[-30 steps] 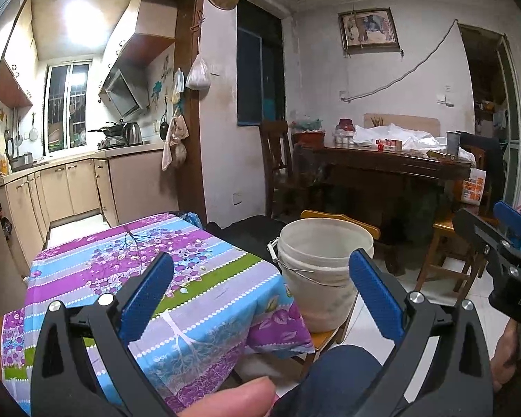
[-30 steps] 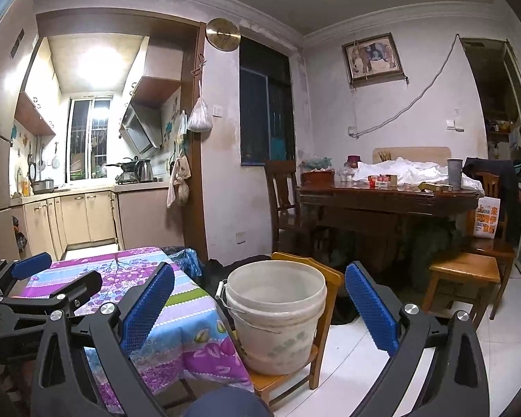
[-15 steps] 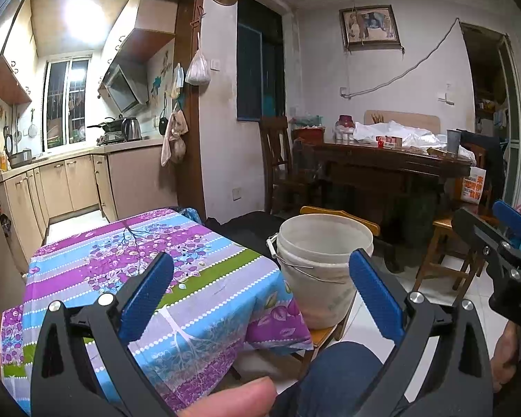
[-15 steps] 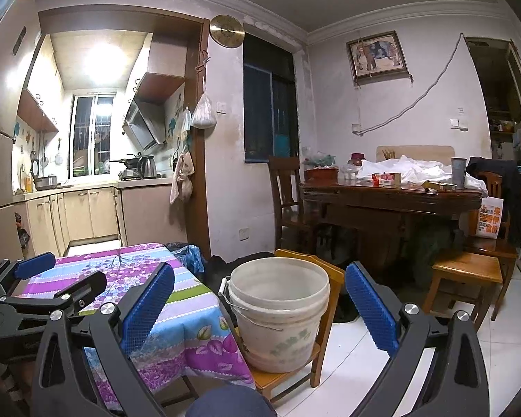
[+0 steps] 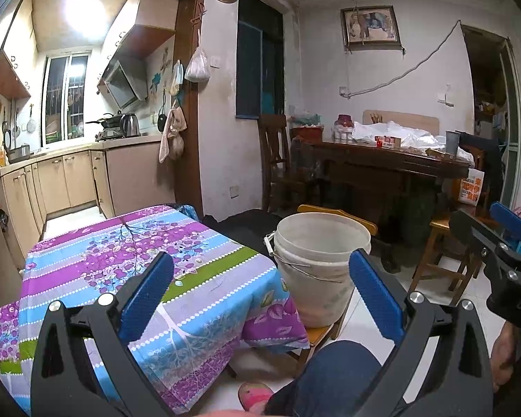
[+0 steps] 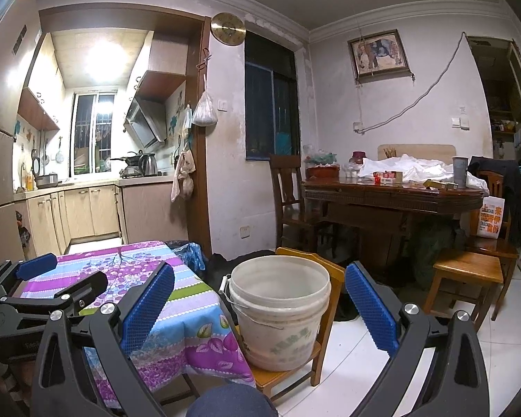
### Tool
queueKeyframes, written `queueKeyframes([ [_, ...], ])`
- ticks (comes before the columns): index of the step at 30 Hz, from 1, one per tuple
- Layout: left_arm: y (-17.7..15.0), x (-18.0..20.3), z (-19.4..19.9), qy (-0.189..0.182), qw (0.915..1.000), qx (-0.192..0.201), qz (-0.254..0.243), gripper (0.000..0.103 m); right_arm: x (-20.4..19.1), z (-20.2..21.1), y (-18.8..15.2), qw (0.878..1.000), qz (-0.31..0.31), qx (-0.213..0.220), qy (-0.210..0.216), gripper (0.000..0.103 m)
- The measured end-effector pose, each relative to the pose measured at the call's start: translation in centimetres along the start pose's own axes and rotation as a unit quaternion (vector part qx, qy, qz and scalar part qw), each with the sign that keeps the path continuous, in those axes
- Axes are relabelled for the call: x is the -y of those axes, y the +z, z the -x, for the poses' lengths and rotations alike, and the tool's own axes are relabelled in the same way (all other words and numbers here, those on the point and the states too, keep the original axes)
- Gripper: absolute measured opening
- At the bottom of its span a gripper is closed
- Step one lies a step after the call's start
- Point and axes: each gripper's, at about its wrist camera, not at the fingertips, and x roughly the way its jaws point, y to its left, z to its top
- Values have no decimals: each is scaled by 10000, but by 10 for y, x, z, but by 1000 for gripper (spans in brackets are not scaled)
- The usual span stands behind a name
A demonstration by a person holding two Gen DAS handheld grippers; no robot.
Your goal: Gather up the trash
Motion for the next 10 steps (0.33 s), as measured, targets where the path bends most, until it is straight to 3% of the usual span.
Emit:
queueKeyframes([
  [10,0,1,-4,42,9999,-163,-19,97,0,-1,-3,10000,-15,-13,-2,98],
])
